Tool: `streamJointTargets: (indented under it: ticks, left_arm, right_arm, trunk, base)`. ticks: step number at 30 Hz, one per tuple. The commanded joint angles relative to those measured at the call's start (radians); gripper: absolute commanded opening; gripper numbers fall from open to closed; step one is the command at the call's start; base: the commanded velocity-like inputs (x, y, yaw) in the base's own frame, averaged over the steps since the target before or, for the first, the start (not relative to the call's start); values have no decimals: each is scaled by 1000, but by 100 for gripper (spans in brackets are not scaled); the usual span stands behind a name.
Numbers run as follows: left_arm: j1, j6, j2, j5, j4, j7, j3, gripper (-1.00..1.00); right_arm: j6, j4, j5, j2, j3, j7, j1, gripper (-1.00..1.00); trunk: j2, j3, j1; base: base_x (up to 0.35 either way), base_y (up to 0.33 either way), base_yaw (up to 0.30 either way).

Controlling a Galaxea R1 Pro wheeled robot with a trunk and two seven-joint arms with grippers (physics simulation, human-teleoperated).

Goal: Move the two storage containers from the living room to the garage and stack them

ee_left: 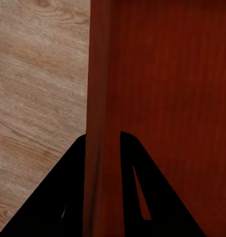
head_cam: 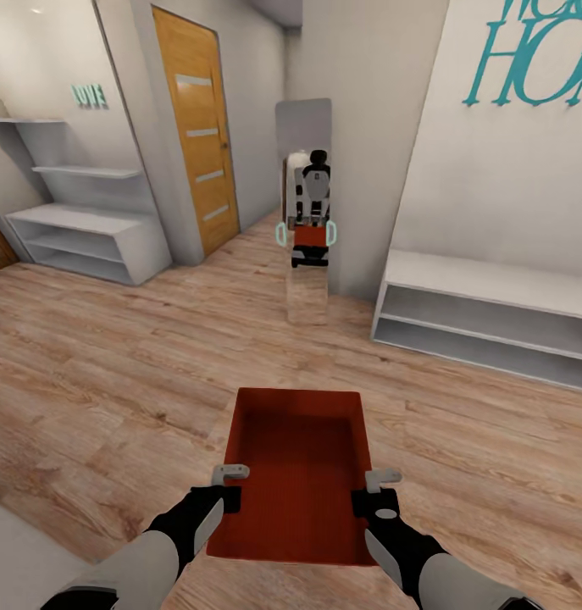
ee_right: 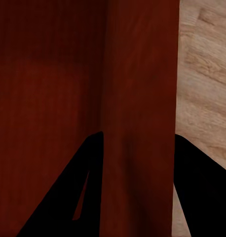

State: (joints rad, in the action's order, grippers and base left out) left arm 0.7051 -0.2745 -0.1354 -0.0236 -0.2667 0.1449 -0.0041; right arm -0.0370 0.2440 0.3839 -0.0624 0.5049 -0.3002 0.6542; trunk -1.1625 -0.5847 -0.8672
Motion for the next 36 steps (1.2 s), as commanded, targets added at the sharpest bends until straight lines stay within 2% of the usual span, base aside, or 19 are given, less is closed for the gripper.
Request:
streamJointTargets:
  ticks: [1,29,36]
  left_arm:
    - [1,-8,3,21,-5,11,-10,-100]
    - [1,-8,3,21,-5,10,-10,-100]
    - [1,-8,3,21,-5,10,-10,-100]
  right_arm:
    - [-4,-18,21,1,17,-7,1,-100]
    - [-4,-18,21,1,17,-7,1,-100]
    - [-4,-18,21,1,17,-7,1,-100]
  trunk:
    - [-1,-1,-1]
    - [-1,-1,-1]
    - [-1,-1,-1]
  base:
    - [323,0,24]
    - [323,0,2]
    - [323,0,173]
